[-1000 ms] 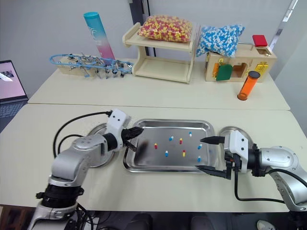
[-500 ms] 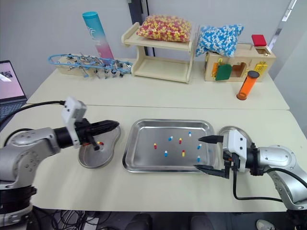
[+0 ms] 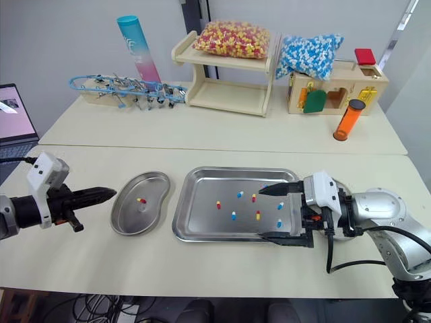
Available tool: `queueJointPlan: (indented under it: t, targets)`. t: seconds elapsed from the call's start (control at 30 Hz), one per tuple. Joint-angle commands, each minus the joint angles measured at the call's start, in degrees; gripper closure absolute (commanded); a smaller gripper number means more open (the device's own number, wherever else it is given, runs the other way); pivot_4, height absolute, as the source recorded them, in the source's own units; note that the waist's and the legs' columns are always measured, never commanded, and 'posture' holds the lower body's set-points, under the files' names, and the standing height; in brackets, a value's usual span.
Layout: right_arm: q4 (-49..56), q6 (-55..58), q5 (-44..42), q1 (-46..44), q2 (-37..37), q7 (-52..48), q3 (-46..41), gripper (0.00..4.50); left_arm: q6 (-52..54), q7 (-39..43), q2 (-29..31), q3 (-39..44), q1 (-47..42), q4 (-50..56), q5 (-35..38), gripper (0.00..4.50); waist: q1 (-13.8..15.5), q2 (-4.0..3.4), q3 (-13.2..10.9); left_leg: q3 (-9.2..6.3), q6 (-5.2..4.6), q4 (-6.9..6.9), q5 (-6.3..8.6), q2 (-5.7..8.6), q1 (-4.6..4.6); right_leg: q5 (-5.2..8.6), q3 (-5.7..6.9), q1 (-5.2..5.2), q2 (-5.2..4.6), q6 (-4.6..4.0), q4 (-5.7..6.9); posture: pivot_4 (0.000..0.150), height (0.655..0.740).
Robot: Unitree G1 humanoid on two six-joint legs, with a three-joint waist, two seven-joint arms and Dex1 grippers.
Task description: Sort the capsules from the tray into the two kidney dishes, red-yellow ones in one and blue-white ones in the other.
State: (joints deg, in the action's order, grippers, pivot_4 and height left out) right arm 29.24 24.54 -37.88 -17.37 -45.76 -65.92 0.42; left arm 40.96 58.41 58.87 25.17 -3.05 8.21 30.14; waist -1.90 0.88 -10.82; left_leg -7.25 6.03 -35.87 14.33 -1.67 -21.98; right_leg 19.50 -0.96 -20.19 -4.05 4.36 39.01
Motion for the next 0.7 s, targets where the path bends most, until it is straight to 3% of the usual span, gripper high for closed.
queueJointPlan:
  t: [0.03,0.3,0.5,0.7]
  targets:
    - [1.87,0.74,-1.56,-1.48,0.68,0.23,0.28,0.00,-0.44,-0.62,-0.47,0.61,-1.02,0.90,0.78,4.48,0.13,0.00,0.00,0.00,0.00,0.00,0.00,0.00,0.00,0.00,0.01,0.00,0.00,0.00,0.00,0.150,0.7400]
    - [1.85,0.75,-1.09,-1.36,0.91,-0.15,0.69,0.00,-4.52,-0.60,-1.36,-3.55,-1.61,-1.37,-2.04,4.48,0.04,0.00,0.00,0.00,0.00,0.00,0.00,0.00,0.00,0.00,0.00,-0.01,0.00,0.00,0.02,0.150,0.7400]
    - [1.79,0.35,-0.53,-0.77,0.96,-0.21,0.92,0.00,-8.77,1.35,-1.60,-4.53,-1.49,-2.82,-2.94,3.03,0.00,0.00,0.00,0.01,0.00,-0.01,0.00,0.00,-0.01,0.00,0.00,-0.03,0.01,0.00,0.03,0.150,0.7400]
    - [1.57,0.08,-0.11,-0.54,1.01,-0.03,0.97,0.00,-8.14,1.86,-0.71,-1.86,-0.96,-3.83,-1.54,1.23,-0.01,0.00,0.00,0.01,0.00,-0.01,0.00,0.00,-0.01,0.00,0.00,-0.03,0.01,0.00,0.03,0.150,0.7400]
